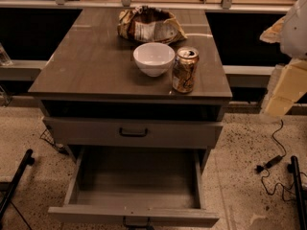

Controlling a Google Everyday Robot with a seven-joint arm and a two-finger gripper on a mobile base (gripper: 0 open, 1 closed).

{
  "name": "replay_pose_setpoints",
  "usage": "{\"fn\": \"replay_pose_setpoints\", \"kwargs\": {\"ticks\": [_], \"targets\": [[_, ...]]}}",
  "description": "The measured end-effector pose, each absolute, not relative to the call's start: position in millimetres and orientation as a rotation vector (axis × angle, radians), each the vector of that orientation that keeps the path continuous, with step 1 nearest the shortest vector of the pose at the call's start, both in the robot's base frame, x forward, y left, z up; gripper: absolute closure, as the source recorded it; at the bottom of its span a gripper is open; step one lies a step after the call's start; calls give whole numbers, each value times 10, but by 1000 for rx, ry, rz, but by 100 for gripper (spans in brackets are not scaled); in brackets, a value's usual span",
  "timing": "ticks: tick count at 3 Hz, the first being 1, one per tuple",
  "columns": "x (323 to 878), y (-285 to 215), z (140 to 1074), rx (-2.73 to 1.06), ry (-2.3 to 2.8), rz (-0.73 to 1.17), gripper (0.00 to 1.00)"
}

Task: Place orange can into middle drawer

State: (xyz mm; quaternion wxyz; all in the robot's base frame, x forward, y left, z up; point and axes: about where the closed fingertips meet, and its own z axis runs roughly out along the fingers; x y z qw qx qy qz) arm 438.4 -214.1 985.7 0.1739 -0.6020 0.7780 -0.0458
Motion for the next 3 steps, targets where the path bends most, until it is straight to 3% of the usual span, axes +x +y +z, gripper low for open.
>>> {"fn": "replay_pose_setpoints", "kwargs": {"ticks": [1, 3], "targets": [[4385, -2140, 9858, -1707, 2206, -130, 0], [4969, -1890, 9629, -1550, 2151, -78, 0]]}}
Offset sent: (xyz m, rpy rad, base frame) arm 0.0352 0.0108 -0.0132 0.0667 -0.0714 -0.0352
